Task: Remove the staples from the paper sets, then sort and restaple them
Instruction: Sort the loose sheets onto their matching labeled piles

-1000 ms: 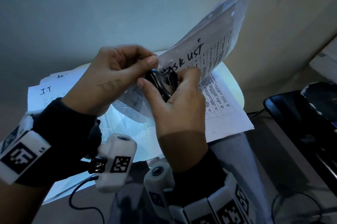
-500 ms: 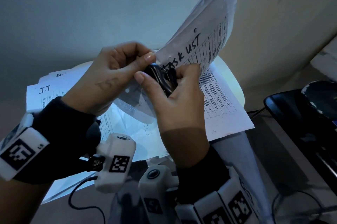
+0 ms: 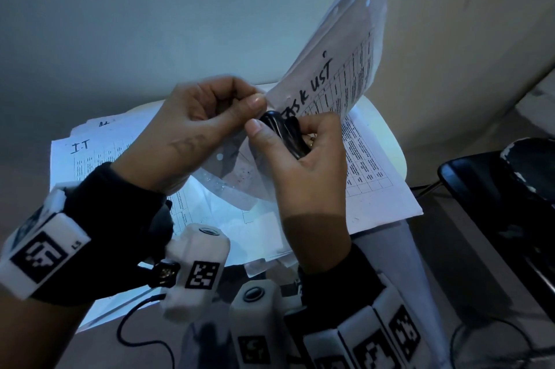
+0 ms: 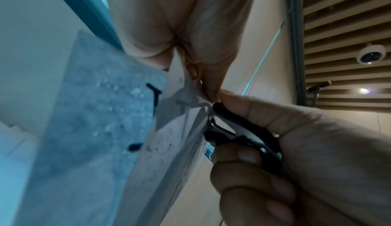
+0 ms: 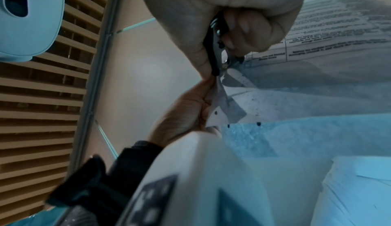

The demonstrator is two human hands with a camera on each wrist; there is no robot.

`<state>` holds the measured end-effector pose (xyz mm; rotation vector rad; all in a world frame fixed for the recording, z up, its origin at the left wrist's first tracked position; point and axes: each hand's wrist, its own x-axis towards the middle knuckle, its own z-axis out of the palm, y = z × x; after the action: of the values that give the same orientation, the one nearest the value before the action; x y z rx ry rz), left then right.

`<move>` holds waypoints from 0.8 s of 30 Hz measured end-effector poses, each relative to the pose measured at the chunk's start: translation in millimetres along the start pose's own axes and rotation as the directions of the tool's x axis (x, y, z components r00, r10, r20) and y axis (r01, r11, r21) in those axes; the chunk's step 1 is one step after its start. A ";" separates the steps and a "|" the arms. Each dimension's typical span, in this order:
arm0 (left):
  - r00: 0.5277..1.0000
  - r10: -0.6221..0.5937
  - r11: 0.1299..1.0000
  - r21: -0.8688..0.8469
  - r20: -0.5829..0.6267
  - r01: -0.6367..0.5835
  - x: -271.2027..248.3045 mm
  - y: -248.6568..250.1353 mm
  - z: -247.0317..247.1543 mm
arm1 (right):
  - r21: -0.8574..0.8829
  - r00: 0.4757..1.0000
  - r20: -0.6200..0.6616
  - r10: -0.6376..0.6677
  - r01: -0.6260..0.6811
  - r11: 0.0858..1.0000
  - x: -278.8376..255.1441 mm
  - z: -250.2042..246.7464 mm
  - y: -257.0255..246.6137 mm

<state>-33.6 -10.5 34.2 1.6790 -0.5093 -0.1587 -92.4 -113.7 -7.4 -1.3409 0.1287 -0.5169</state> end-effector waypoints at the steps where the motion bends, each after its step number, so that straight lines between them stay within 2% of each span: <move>1: 1.000 0.016 1.000 0.005 0.001 -0.016 0.4 0.7 1.1 | -0.004 1.000 -0.014 -0.006 0.006 1.000 0.4 0.5 0.4; 6: 0.999 0.031 0.999 0.009 -0.013 -0.031 1.8 3.5 2.6 | -0.015 0.996 -0.087 -0.022 0.021 1.000 1.1 4.0 4.0; 13: 0.999 -0.031 0.999 -0.017 -0.034 0.031 4.0 2.4 1.9 | 0.034 0.997 -0.071 -0.026 0.029 0.999 0.7 7.1 9.9; 16: 0.997 -0.077 0.997 -0.013 -0.013 0.077 6.5 -2.8 4.8 | 0.041 0.997 -0.072 -0.003 0.006 0.999 -1.5 5.9 11.5; 19: 0.997 -0.083 0.997 0.010 -0.005 0.083 8.6 -8.2 11.1 | 0.084 0.990 -0.114 0.078 -0.069 0.994 1.9 3.2 16.1; 21: 0.997 -0.073 0.997 0.035 -0.013 0.073 10.4 -8.9 15.0 | 0.176 0.983 -0.081 0.164 -0.148 0.973 5.7 -0.3 16.4; 24: 0.999 -0.037 0.993 0.108 -0.020 0.039 13.7 -6.1 16.2 | 0.247 0.973 0.055 0.224 -0.231 0.941 8.5 -8.9 10.8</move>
<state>-26.1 -30.3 27.8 1.7958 -0.4798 -0.1460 -85.2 -123.8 -18.1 -1.0671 0.1875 -0.3077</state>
